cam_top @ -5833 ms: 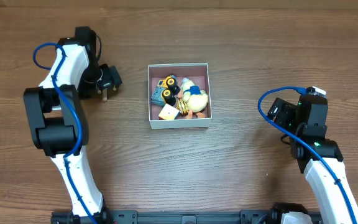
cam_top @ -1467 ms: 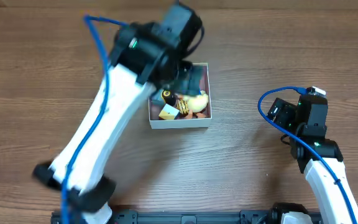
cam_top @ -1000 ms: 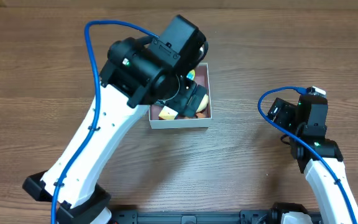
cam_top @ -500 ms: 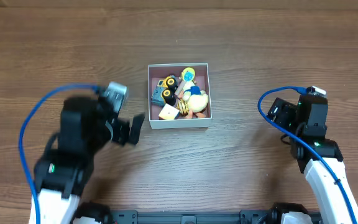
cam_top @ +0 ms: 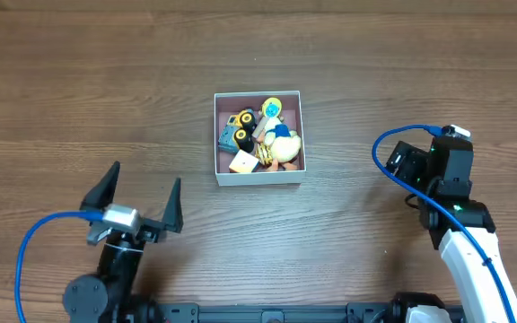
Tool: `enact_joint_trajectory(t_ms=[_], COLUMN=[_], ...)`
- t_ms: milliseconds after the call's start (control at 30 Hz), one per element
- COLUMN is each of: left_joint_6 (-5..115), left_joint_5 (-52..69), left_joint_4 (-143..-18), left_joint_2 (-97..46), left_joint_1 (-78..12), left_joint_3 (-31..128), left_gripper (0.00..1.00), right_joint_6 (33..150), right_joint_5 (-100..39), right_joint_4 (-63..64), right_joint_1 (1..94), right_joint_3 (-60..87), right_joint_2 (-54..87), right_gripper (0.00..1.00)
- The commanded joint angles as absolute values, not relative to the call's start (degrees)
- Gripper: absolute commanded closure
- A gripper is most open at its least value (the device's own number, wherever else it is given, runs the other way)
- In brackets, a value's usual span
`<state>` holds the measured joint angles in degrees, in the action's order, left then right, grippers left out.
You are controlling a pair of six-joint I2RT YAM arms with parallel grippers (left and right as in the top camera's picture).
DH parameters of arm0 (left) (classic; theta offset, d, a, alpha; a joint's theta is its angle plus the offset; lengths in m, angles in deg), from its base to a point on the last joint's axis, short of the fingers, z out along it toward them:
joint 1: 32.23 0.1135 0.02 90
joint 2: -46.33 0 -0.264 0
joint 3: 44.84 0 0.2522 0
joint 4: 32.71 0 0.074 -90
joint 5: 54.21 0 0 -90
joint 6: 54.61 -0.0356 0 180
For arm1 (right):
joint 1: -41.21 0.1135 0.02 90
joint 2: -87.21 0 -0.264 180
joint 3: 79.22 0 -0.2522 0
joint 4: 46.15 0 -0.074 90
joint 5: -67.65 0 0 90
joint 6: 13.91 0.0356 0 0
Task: Pack container
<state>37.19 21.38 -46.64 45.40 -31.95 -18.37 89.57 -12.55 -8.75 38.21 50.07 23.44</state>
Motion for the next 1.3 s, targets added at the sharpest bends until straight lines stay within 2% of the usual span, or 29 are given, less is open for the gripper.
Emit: enact_joint_trajectory(t_ms=[0,233,333,967,1100,1200,1267], left_joint_6=[37.6,34.0,34.1,34.1,34.1,34.1,34.1], left_joint_5=[21.3,25.0,26.4,26.3,26.3,26.3,26.3], left_joint_4=[-46.5,-45.3,-50.3,-50.0,-50.0,-50.0,-50.0], left_joint_2=[46.1,46.1,46.1,46.1,46.1,46.1,46.1], left_joint_1=[-31.5,-31.3,-30.2,-30.4,-30.4,-30.4,-30.4], left_joint_3=[-19.0,-30.8,-30.8,-30.8,-30.8,-30.8,-30.8], left_gripper=[0.00,0.00,0.00,0.00,0.00,0.00,0.00], right_joint_6=[89.6,89.6,89.6,89.6,89.5,89.5,89.5], right_joint_5=[-12.6,-12.6,-12.6,-12.6,-12.6,-12.6,-12.6], right_joint_4=[-9.2,-9.2,-9.2,-9.1,-7.7,-2.7,2.5], right_joint_1=[38.0,38.0,38.0,38.0,38.1,38.1,38.1], right_joint_3=[49.6,49.6,49.6,49.6,49.6,49.6,49.6], right_joint_2=[23.6,23.6,23.6,24.2,36.4,50.8,55.0], right_gripper=[0.00,0.00,0.00,0.00,0.00,0.00,0.00])
